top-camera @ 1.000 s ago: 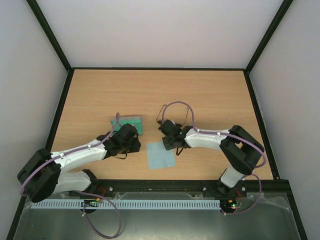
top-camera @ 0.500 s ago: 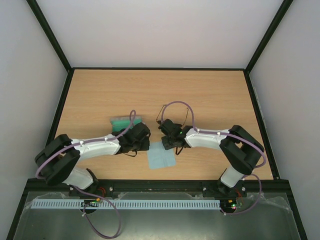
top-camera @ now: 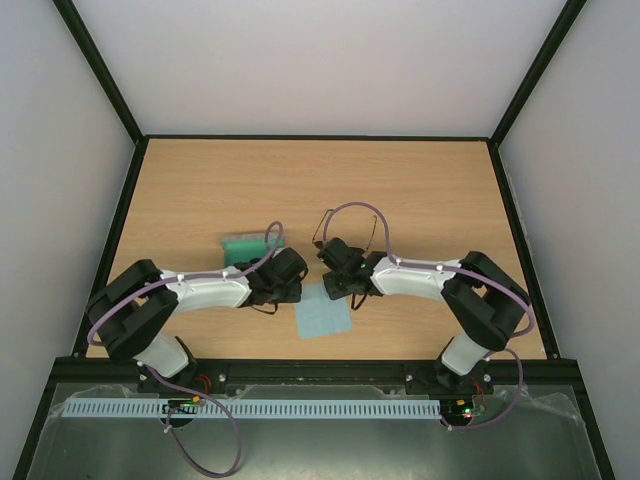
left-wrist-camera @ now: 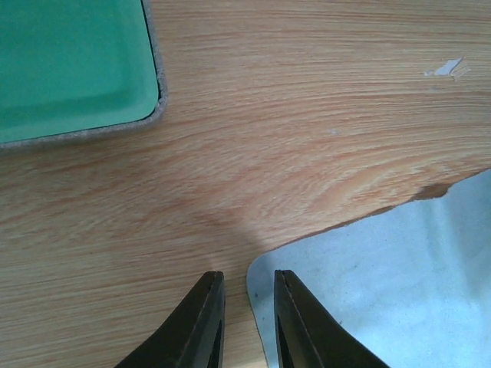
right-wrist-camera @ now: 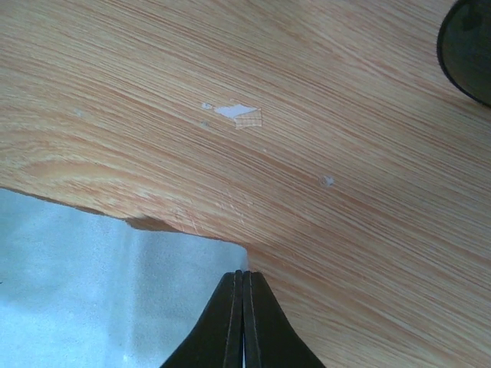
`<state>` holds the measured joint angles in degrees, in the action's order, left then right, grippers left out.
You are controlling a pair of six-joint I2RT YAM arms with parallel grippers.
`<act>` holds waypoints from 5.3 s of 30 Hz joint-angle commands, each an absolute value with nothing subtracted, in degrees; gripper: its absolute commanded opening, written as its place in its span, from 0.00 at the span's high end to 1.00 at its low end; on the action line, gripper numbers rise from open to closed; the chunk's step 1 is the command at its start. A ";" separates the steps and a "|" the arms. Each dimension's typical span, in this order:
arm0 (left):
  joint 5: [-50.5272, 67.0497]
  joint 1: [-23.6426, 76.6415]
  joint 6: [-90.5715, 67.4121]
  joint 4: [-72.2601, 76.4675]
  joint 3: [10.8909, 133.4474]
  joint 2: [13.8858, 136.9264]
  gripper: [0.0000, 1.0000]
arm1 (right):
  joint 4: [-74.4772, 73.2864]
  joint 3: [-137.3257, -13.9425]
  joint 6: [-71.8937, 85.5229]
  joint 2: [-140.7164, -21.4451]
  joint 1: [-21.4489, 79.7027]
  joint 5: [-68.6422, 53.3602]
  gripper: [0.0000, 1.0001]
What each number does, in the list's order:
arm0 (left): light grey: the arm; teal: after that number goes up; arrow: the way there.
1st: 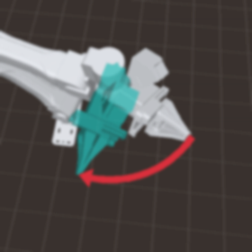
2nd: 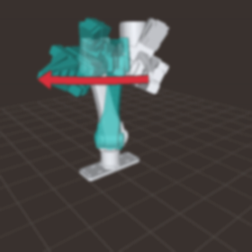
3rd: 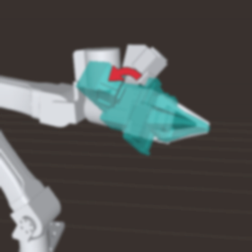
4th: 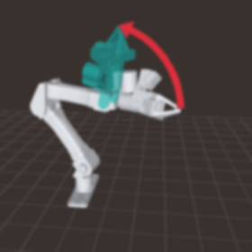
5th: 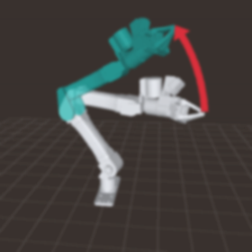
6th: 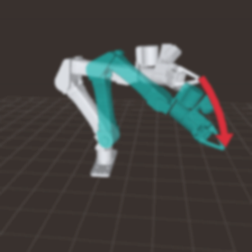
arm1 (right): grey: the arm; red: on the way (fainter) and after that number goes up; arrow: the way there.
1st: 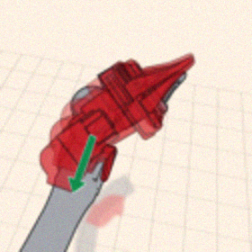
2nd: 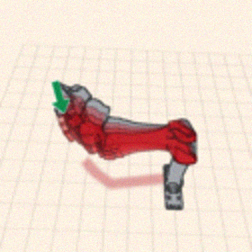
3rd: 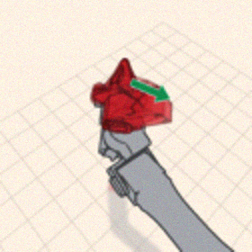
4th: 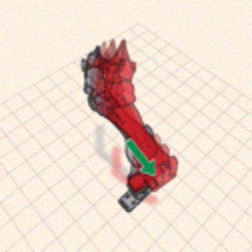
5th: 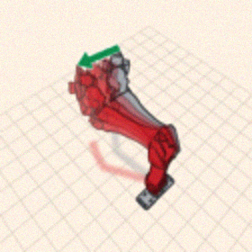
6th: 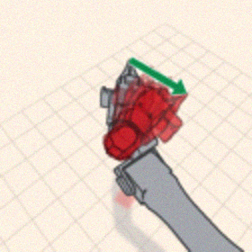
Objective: Organize the sunglasses
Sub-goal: Fold the glasses cleaning cloth at the center of the board.
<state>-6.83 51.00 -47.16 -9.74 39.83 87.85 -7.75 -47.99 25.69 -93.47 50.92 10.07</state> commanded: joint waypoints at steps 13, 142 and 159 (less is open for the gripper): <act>-7.56 51.81 -46.51 -8.74 41.18 91.23 0.98 | -8.88 -46.02 26.19 -90.13 50.81 9.23 0.98; -8.06 62.46 -52.62 -12.23 37.89 80.18 0.98 | -13.10 -36.05 33.92 -74.38 51.86 5.35 0.98; -6.95 65.24 -54.95 -11.45 36.23 80.47 0.98 | -14.27 -34.69 35.30 -73.30 54.15 7.52 0.99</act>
<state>-7.09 64.38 -53.84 -11.07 37.08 81.10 -11.73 -35.86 34.17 -74.24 53.63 6.39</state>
